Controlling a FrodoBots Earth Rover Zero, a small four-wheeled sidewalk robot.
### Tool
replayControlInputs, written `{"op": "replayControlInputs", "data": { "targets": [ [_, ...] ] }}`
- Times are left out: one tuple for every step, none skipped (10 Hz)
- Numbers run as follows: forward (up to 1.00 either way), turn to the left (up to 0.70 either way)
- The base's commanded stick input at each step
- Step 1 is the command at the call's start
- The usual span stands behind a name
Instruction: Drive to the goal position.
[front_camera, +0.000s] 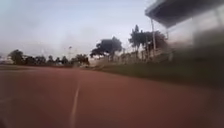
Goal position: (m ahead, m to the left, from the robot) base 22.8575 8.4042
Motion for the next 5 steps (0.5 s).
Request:
{"op": "replayControlInputs", "data": {
  "targets": [
    [0.70,0.00],
    [0.70,0.00],
    [0.70,0.00],
    [0.70,0.00],
    [0.70,0.00]
  ]
}}
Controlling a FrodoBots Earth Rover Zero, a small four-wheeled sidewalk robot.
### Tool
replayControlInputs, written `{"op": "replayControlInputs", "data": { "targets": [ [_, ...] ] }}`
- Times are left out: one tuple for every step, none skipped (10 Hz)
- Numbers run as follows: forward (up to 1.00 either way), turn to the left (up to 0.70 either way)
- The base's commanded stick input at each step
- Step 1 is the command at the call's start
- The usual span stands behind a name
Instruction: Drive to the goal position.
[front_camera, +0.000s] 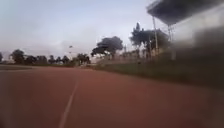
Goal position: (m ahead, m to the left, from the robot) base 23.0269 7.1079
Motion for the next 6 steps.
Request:
{"op": "replayControlInputs", "data": {
  "targets": [
    [0.70,0.00],
    [0.70,0.00],
    [0.70,0.00],
    [0.70,0.00],
    [0.70,0.00],
    [0.70,0.00]
  ]
}}
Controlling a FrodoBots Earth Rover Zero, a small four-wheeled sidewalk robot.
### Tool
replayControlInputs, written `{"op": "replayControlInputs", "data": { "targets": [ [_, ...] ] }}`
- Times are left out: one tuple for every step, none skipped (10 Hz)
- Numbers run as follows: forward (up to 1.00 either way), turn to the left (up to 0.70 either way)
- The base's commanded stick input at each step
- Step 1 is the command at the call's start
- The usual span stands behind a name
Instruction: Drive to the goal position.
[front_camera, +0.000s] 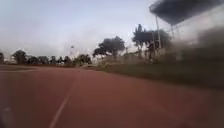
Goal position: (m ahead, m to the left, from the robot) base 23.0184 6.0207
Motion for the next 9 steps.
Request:
{"op": "replayControlInputs", "data": {
  "targets": [
    [0.70,0.00],
    [0.70,0.00],
    [0.70,0.00],
    [0.70,0.00],
    [0.70,0.00],
    [0.70,0.00],
    [0.70,0.00],
    [0.70,0.00],
    [0.70,0.00]
  ]
}}
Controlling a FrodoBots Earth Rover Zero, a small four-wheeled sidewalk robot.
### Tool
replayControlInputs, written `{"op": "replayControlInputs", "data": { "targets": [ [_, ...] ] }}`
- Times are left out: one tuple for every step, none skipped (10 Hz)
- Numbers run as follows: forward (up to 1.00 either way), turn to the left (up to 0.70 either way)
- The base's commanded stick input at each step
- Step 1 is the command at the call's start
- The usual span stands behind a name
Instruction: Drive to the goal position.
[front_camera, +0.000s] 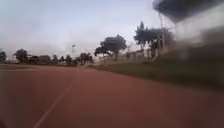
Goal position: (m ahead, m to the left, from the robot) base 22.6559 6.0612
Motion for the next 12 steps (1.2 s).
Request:
{"op": "replayControlInputs", "data": {
  "targets": [
    [0.70,0.00],
    [0.70,0.00],
    [0.70,0.01],
    [0.70,0.03],
    [0.70,0.03],
    [0.70,0.00],
    [0.70,0.00],
    [0.70,0.02],
    [0.70,0.05],
    [0.70,0.07],
    [0.70,0.07],
    [0.70,0.08]
  ]
}}
